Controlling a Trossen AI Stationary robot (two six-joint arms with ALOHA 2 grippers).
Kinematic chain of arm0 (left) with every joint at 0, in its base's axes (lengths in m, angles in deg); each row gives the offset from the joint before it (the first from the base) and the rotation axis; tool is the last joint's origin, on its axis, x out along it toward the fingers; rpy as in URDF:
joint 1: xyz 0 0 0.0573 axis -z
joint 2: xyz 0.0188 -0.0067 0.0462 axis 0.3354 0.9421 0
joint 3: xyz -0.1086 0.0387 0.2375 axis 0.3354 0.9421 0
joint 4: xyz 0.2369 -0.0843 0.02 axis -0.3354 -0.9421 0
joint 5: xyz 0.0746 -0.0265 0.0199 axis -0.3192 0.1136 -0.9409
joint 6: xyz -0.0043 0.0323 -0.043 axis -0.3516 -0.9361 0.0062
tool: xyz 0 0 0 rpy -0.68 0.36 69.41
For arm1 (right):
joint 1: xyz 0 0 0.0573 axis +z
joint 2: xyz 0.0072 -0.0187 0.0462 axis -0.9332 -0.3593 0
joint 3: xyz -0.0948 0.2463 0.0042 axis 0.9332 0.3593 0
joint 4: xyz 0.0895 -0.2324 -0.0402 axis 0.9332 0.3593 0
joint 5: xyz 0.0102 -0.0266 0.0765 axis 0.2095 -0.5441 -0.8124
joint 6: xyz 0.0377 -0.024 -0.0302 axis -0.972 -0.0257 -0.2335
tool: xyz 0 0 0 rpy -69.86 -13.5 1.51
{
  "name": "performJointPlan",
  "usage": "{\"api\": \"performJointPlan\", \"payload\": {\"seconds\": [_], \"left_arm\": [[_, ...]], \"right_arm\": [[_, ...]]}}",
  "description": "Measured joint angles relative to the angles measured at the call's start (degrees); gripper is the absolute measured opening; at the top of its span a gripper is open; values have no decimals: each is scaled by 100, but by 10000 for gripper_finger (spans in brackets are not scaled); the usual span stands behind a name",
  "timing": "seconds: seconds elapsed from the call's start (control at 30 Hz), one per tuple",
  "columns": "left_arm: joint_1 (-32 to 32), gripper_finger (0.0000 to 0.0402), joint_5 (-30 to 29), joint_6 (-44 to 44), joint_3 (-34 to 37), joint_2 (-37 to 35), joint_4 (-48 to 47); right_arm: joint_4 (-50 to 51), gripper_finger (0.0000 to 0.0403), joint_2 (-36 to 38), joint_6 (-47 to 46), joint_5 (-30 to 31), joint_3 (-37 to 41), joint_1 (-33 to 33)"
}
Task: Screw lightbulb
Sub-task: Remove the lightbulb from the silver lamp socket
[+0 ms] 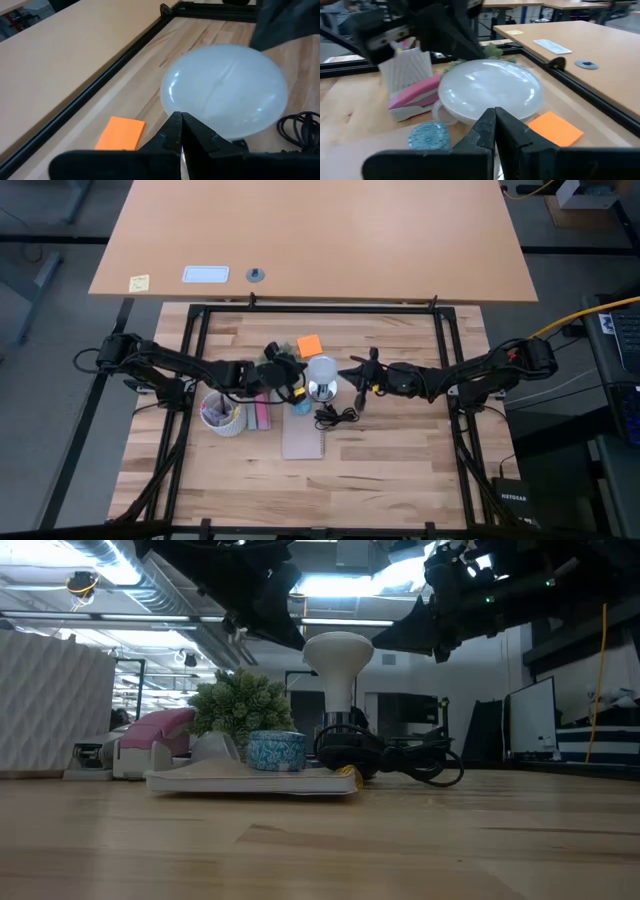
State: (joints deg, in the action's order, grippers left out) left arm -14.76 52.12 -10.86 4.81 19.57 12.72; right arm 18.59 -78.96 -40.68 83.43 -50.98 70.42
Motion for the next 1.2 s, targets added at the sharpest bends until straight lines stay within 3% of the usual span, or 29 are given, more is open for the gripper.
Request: {"api": "performJointPlan", "payload": {"seconds": [0.3,0.7,0.9,1.07,1.2], "left_arm": [[221,0,111,112,-2,-7,48],[397,0,77,49,-2,0,33],[410,0,-664,37,-2,0,28],[391,0,-856,60,-2,0,28],[324,0,-856,72,-2,2,79]], "right_arm": [[3,12,-2,0,545,4,-4],[-8,12,-4,9,547,4,-2],[-79,12,42,303,547,2,0],[-68,12,306,310,539,2,7],[-75,12,506,212,-11,2,7]]}}
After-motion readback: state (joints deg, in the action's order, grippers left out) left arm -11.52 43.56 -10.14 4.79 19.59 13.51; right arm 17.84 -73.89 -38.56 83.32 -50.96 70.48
